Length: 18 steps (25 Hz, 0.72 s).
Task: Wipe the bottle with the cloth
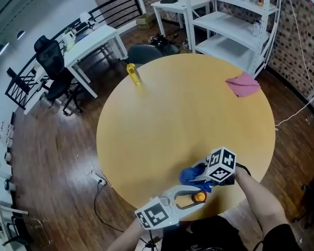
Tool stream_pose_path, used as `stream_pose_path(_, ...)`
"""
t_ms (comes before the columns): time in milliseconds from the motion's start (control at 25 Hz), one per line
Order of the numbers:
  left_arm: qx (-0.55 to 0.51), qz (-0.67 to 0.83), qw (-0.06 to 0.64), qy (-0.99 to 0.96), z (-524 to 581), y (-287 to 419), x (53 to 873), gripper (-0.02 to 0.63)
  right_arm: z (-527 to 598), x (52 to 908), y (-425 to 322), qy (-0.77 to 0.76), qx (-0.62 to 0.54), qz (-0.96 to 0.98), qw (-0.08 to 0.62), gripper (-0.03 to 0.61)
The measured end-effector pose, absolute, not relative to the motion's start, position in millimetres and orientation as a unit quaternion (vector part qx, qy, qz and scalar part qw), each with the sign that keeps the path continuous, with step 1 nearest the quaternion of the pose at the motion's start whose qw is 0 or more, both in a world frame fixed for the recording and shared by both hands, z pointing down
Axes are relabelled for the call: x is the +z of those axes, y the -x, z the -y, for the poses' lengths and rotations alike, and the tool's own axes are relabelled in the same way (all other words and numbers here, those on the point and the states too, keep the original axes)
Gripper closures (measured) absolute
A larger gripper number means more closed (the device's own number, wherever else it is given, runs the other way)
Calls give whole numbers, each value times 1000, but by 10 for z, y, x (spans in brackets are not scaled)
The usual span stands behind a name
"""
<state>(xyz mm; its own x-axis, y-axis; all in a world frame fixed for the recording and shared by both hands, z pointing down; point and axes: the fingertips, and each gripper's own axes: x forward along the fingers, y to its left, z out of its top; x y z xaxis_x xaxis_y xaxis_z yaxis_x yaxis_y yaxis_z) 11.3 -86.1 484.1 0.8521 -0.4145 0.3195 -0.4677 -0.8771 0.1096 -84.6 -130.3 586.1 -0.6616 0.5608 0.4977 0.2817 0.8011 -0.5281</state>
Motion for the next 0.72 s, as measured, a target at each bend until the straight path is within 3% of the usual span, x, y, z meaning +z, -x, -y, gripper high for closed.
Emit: stream_pose_path(720, 166, 257, 87, -948, 884, -182, 4843, 471, 672, 5793, 1187, 423, 198, 804, 369, 499)
